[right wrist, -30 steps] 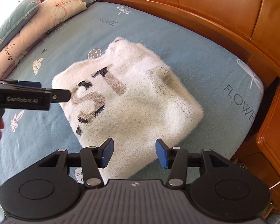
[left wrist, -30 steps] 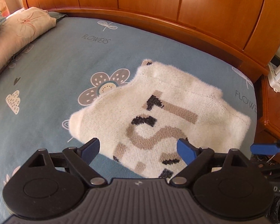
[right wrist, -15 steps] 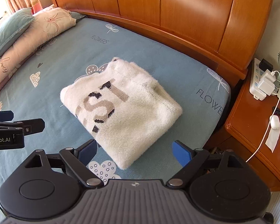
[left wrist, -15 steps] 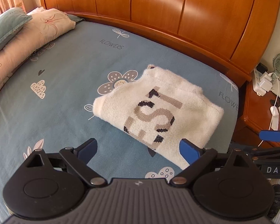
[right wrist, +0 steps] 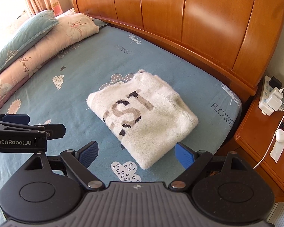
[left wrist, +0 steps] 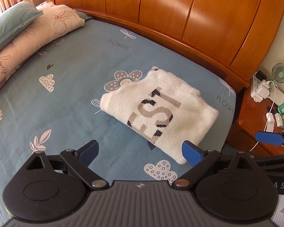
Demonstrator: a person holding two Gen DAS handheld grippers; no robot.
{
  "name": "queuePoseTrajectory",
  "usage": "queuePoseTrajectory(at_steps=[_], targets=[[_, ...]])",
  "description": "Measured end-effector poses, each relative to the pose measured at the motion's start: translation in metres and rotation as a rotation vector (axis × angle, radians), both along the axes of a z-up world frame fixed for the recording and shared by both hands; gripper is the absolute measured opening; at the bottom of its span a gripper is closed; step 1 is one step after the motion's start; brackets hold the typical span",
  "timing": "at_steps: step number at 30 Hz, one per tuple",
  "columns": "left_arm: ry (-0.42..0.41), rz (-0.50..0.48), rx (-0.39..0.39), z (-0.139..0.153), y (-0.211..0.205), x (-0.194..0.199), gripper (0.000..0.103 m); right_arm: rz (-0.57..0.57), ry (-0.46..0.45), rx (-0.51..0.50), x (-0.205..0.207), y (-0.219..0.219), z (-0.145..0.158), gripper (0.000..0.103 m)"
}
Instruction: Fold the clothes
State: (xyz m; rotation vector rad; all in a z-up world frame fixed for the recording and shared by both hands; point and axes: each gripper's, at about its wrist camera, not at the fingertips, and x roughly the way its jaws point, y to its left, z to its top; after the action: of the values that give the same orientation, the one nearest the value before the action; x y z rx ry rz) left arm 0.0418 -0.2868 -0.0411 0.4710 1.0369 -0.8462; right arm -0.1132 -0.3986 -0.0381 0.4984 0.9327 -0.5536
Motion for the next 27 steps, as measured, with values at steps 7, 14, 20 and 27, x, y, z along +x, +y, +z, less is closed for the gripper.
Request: queuePoseTrajectory(at_steps=[7, 14, 20, 27], targets=[[0.025, 0.002, 0.035, -0.001, -0.001, -0.002, 0.095, 0.005, 0.024, 0.034, 0.0, -0.003, 0.002, 0.091], [0.04, 0.022, 0.055, -0.002, 0.003, 0.004, 0.095, 0.042, 0.033, 0.045, 0.007, -0.001, 0.004, 0.091], [0.046, 0.003, 0.072, -0.001, 0.0, 0.006, 0.095, 0.053, 0.04, 0.037, 0.014, 0.001, 0.008, 0.091], [0.062, -0.034, 0.086, -0.004, -0.006, 0.007, 0.095, 0.031, 0.058, 0.034, 0.013, 0.0, 0.007, 0.091]])
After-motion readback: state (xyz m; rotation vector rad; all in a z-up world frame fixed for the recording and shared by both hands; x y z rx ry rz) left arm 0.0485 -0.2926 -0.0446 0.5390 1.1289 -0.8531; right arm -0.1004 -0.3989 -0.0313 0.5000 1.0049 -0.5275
